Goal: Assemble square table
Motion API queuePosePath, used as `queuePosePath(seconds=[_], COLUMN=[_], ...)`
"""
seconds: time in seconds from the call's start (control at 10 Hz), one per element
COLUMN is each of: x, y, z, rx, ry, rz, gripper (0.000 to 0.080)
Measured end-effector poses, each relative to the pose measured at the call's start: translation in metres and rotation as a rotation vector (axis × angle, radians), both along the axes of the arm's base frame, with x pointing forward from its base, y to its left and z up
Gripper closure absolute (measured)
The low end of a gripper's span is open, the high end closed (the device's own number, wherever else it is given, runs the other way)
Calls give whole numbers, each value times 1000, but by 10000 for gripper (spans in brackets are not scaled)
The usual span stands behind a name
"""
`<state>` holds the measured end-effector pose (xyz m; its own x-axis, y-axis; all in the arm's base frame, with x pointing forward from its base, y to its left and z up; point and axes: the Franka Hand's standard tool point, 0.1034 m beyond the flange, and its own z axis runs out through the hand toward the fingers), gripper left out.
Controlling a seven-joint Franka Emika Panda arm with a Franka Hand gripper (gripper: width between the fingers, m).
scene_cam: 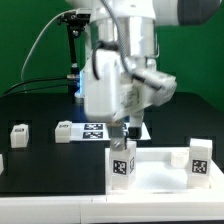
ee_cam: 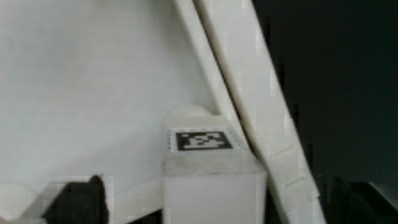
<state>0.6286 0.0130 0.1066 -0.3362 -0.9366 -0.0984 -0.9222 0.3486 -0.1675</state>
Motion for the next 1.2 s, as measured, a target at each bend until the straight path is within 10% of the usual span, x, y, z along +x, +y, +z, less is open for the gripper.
queuePosePath(seconds=[1.2], x=[-11], y=[27], z=[-1], rx=[-38], ry=[-5], rz=[266], gripper=[151])
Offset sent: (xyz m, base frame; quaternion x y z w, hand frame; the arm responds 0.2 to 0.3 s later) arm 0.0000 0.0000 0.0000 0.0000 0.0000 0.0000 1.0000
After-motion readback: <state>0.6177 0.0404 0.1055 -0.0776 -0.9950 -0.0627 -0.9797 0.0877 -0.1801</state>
